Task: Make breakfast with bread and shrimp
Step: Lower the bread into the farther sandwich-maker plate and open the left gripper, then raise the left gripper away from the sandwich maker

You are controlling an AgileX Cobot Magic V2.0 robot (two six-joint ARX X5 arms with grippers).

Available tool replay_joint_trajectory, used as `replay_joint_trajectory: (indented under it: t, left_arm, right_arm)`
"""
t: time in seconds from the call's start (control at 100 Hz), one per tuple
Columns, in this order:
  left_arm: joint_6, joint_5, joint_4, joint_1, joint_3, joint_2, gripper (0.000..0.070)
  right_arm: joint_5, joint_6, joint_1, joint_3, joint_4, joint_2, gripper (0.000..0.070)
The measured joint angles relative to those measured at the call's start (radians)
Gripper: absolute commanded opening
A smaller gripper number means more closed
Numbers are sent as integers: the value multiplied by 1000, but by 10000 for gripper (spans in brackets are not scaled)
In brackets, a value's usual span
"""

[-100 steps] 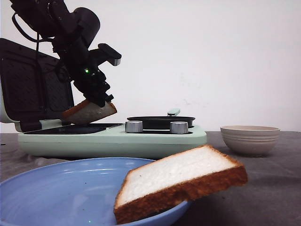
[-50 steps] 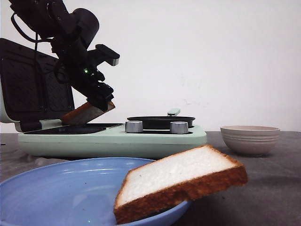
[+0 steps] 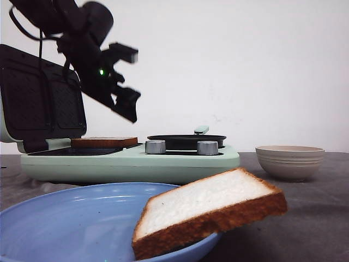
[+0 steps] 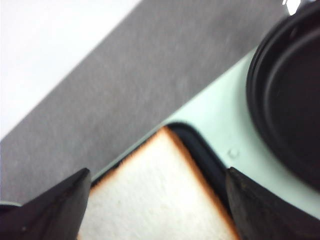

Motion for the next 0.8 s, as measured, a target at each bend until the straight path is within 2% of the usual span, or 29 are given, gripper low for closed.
replay_joint_trajectory:
  t: [0.31, 0.55, 0.7, 0.8]
  left_arm:
    - [-134, 101, -6, -5, 0, -82, 487]
    - [-254, 176, -11, -5, 1, -244, 482]
    - [-302, 185, -90, 2, 4, -335, 474]
    - [-334, 232, -177, 18, 4, -376, 474]
  right_arm:
    - [0, 0, 0, 0, 0, 0, 0]
    - [-3, 0, 0, 0, 0, 0, 0]
    - [-20, 0, 0, 0, -8, 0, 0]
    - [-35, 0, 0, 0, -31, 0, 0]
